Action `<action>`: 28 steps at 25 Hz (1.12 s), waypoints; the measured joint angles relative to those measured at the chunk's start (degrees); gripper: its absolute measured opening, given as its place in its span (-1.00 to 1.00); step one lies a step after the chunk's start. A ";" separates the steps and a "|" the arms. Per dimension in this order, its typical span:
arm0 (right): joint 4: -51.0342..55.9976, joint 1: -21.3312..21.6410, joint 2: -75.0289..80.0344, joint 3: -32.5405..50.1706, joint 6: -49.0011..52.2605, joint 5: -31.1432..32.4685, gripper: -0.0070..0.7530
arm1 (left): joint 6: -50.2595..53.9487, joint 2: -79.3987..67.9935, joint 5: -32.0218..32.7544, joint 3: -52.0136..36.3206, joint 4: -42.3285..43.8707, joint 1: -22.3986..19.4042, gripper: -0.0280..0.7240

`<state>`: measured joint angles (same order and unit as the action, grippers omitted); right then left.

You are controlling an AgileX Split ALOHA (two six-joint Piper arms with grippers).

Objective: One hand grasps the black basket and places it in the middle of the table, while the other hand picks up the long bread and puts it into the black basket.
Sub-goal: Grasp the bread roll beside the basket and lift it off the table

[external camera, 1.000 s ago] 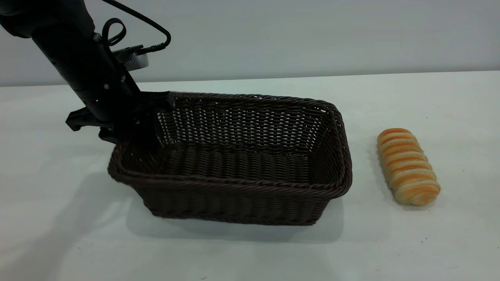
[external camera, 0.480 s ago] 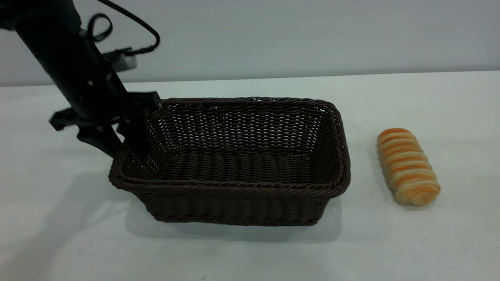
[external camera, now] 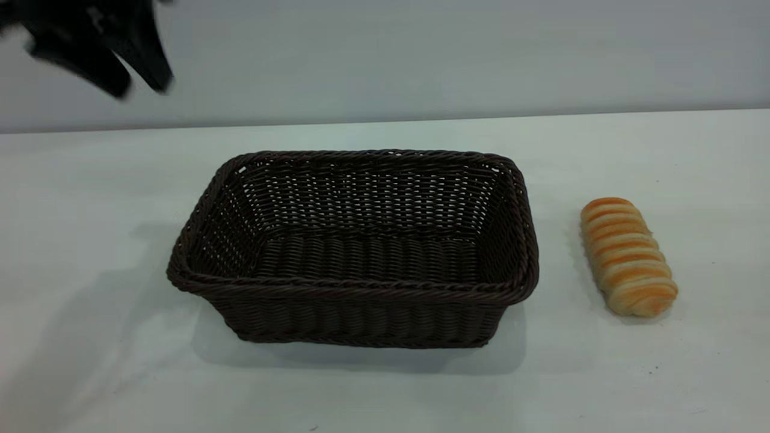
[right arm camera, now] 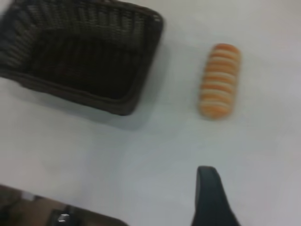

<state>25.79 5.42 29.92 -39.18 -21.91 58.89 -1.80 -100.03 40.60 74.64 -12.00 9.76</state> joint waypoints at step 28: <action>23.57 -8.84 76.02 -13.90 -29.38 -36.97 0.21 | -3.02 28.09 12.09 -0.05 0.91 0.00 0.20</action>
<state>49.35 -3.42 105.95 -53.07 -51.29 21.92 -4.82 -71.95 52.68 74.59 -11.09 9.76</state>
